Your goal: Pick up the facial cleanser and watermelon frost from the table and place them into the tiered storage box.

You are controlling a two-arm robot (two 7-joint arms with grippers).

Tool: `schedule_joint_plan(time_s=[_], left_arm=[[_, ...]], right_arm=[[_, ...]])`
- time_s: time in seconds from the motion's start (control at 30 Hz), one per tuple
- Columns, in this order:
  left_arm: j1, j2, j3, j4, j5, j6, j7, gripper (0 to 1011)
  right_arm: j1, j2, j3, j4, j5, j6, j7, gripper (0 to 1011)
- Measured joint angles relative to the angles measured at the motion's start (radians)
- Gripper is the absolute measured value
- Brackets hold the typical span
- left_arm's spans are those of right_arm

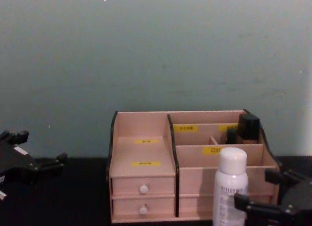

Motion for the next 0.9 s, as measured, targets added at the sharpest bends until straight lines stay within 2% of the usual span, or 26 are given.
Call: schedule_joint_plan(time_s=[0.43, 0.9], left_arm=[[0.0, 0.0, 0.0, 0.0, 0.0, 0.0, 0.0, 1001], [0.0, 0.0, 0.0, 0.0, 0.0, 0.0, 0.0, 1001]], right_arm=[[0.03, -0.038, -0.006, 0.048, -0.02, 0.015, 0.053, 1002], [0.062, -0.08, 0.007, 0.099, -0.028, 0.029, 0.093, 1003]])
